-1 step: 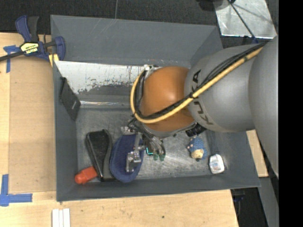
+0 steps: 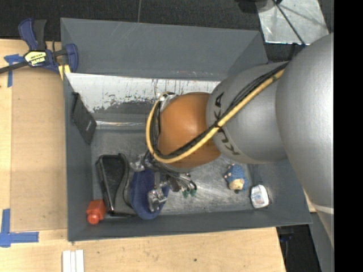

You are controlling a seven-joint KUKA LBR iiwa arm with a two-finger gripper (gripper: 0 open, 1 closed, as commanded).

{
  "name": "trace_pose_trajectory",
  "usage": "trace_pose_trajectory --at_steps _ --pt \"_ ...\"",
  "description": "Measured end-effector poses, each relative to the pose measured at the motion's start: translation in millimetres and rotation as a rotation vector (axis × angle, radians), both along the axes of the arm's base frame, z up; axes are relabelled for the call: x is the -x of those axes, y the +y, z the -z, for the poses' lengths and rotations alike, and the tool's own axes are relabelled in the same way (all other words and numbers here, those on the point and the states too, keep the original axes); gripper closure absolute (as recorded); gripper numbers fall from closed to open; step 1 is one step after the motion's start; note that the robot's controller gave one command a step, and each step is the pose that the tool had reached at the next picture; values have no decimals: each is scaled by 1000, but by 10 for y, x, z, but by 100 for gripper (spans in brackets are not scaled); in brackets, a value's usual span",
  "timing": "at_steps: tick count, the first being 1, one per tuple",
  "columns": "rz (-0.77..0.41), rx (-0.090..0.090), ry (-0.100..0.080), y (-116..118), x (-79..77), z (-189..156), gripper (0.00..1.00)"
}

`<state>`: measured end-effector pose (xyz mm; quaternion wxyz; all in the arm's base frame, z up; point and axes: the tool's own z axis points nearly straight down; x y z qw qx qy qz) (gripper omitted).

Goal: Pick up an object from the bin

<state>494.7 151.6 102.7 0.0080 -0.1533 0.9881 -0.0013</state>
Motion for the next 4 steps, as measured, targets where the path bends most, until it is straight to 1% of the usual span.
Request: trace_pose_trajectory --at_steps 1,2,3,4 --pt "-265 16 7 181 -44 183 0" --pt "-381 22 7 178 -62 207 0" --pt "-538 39 12 172 -160 231 0" --pt "-758 9 -13 -61 14 249 0"
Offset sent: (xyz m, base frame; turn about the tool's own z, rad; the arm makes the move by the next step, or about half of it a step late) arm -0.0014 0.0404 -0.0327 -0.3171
